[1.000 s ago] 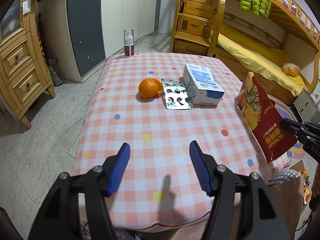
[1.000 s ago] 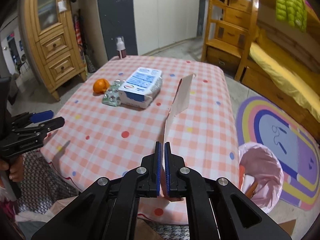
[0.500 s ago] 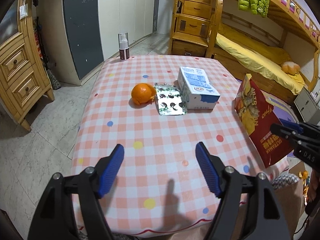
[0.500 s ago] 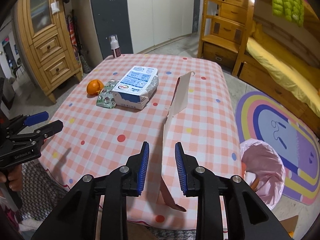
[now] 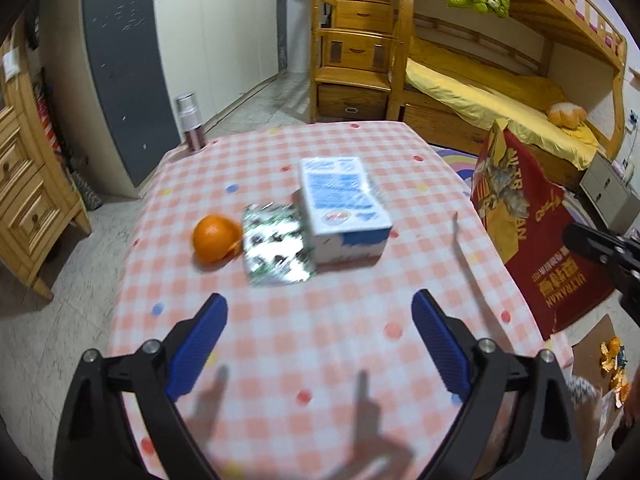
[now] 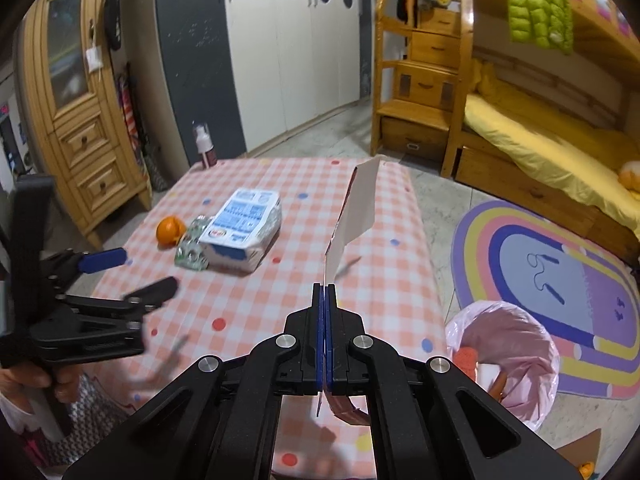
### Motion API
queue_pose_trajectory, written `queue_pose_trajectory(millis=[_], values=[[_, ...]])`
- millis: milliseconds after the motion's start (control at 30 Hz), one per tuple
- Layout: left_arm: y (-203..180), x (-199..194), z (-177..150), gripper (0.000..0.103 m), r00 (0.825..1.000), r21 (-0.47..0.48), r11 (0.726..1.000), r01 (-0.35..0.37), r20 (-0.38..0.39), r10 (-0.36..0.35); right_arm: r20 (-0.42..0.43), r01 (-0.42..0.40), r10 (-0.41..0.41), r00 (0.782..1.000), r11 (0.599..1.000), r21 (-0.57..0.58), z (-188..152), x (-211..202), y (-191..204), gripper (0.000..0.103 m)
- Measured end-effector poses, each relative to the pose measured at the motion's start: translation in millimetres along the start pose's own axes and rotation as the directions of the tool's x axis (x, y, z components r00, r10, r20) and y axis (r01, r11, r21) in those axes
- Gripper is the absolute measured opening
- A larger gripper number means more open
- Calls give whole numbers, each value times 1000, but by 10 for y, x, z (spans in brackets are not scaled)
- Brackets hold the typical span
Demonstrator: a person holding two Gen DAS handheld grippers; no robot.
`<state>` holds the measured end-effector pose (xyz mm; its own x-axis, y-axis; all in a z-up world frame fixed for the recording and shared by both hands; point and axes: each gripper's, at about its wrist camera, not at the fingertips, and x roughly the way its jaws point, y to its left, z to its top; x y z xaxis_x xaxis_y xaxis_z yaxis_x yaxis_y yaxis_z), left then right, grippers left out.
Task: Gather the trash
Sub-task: 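Carry the red snack bag with the right gripper toward the pink bin, then grasp the white Yili milk carton with the left gripper while the right gripper holds the red bag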
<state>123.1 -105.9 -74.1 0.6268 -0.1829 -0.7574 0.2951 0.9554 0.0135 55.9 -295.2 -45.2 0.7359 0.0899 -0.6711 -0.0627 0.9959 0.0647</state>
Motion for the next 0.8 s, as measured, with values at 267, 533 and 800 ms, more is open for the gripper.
queue_pose_trajectory(millis=[267,533,800], values=[[-275,557,357,92,998,-7,999,-41,-57,40,8,-2,1,1000,999,55,2,46,-199,0],[-406,982,530,82,986,9,992,-126,-106,126,1,-8,8,1000,996,91,-21,73,-336,0],[-318,780,482,71,996,18,1000,0,-85,2,25,-18,15,1000,994,107,-50,-41,-395,0]])
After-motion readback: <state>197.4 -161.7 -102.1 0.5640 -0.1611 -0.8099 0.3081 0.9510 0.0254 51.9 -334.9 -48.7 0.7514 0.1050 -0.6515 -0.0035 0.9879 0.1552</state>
